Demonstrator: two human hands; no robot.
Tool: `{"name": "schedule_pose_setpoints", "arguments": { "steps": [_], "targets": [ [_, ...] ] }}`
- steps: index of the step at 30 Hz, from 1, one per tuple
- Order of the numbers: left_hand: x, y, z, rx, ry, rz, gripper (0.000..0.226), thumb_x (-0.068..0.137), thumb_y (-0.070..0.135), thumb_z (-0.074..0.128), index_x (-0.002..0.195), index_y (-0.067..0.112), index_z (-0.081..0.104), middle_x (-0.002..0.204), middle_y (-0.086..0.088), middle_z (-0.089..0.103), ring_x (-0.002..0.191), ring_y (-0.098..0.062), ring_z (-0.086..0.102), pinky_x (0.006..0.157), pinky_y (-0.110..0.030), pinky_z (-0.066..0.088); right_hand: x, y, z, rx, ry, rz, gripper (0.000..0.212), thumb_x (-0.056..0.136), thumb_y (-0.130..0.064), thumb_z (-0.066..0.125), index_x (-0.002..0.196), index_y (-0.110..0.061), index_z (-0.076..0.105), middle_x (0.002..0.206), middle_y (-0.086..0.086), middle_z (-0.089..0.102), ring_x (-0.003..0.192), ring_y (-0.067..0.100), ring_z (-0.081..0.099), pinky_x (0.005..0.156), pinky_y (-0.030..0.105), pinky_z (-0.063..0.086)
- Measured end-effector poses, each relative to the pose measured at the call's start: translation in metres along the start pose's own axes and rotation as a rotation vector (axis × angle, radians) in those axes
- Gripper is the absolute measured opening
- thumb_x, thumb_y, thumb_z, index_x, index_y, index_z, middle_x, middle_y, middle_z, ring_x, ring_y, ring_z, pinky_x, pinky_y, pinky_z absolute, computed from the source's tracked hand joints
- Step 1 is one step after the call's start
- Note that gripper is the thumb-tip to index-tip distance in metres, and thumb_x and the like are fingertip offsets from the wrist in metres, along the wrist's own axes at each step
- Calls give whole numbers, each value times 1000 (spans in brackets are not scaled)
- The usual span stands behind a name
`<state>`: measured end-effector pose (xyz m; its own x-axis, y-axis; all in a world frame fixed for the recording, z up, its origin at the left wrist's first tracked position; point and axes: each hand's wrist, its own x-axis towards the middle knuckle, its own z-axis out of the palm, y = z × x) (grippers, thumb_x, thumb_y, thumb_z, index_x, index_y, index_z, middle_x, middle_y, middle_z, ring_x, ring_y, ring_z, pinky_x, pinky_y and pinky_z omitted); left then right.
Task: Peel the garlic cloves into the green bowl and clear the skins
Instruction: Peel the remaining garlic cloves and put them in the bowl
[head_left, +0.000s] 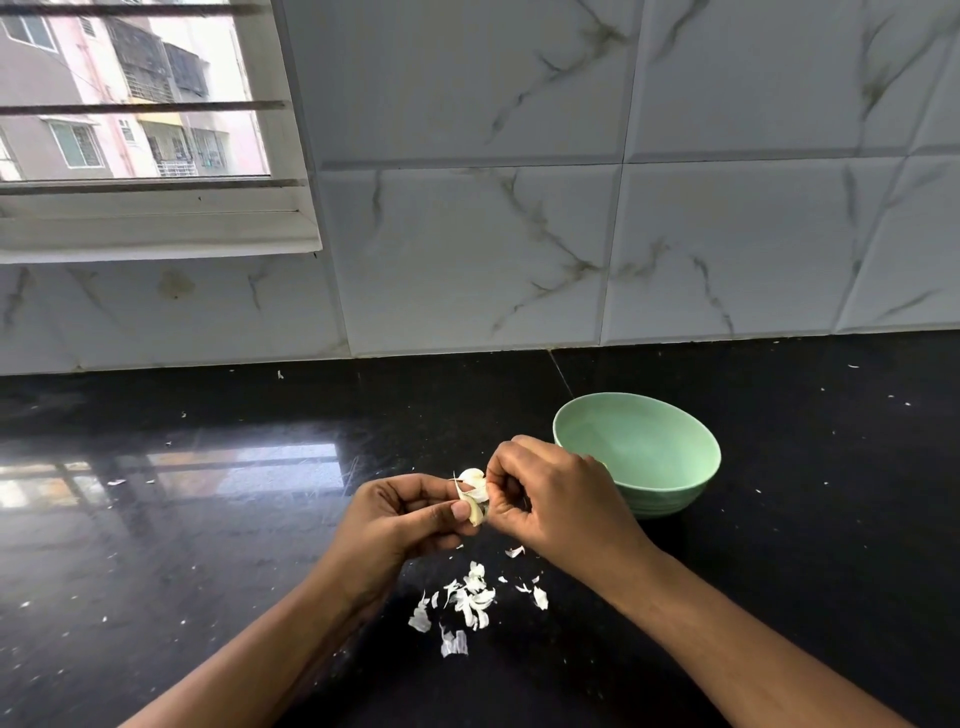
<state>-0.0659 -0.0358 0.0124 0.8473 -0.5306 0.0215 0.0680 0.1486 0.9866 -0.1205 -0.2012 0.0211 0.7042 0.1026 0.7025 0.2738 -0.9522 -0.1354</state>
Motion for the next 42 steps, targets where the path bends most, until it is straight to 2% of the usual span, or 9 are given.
{"name": "schedule_pose_setpoints", "arguments": {
  "steps": [7, 16, 19, 22, 24, 26, 33, 37, 42],
  "targets": [
    [1, 0, 0, 12, -1, -21, 16, 61, 8, 73, 75, 2, 72, 73, -16, 71, 60, -14, 67, 53, -18, 53, 1, -1, 0, -135, 63, -108, 15, 81, -30, 48, 74, -19, 56, 69, -7, 54, 60, 11, 53, 40, 26, 42],
    [3, -3, -2, 32, 13, -45, 16, 61, 8, 73, 77, 3, 72, 74, -17, 71, 61, -15, 68, 54, -19, 54, 3, -3, -10, -250, 47, -85, 13, 81, -26, 47, 76, -18, 56, 68, -6, 51, 58, 11, 50, 40, 23, 36],
    [5, -3, -3, -2, 60, -52, 20, 62, 8, 71, 81, 3, 71, 73, -13, 72, 61, -12, 68, 53, -17, 53, 3, 6, -13, -162, -39, 1, 11, 78, -29, 51, 71, -20, 55, 64, -8, 52, 55, 11, 52, 42, 24, 39],
    [7, -4, -4, -36, 93, -69, 17, 66, 6, 70, 83, 5, 71, 75, -11, 73, 63, -11, 69, 52, -17, 52, 3, 11, -14, -51, -262, 105, 10, 78, -32, 57, 74, -23, 59, 69, -7, 57, 63, 17, 57, 53, 30, 44],
    [7, -5, -5, -58, 111, -84, 15, 68, 6, 69, 83, 7, 71, 76, -10, 73, 64, -10, 70, 51, -17, 51, 4, 13, -15, -33, -402, 120, 9, 82, -32, 60, 77, -26, 58, 73, -10, 54, 72, 13, 56, 62, 28, 43],
    [8, -4, -6, -76, 118, -89, 19, 64, 10, 70, 84, 8, 70, 78, -9, 73, 66, -11, 70, 50, -16, 51, 4, 12, -17, 59, -456, 120, 11, 80, -28, 65, 74, -29, 55, 72, -13, 53, 69, 6, 52, 63, 23, 42],
    [6, -3, -3, -95, 92, -66, 20, 64, 11, 69, 84, 9, 70, 77, -7, 73, 68, -12, 71, 48, -15, 50, 3, 6, -15, 347, -481, 224, 17, 84, -10, 58, 85, -25, 67, 73, -5, 69, 64, 7, 64, 61, 22, 49],
    [7, -5, -4, -92, 88, -48, 18, 66, 11, 69, 83, 6, 69, 78, -8, 73, 69, -12, 71, 48, -16, 50, 2, 4, -15, 546, -524, 319, 12, 92, -14, 56, 95, -16, 68, 78, -1, 73, 64, 10, 69, 53, 9, 42],
    [5, -7, -5, -19, 74, 27, 18, 66, 12, 71, 82, 3, 67, 78, -10, 73, 69, -12, 71, 51, -17, 51, 3, 2, -12, 805, -477, 529, 12, 87, -20, 67, 90, -9, 69, 78, 6, 72, 65, 15, 67, 49, 19, 49]
  ]
}}
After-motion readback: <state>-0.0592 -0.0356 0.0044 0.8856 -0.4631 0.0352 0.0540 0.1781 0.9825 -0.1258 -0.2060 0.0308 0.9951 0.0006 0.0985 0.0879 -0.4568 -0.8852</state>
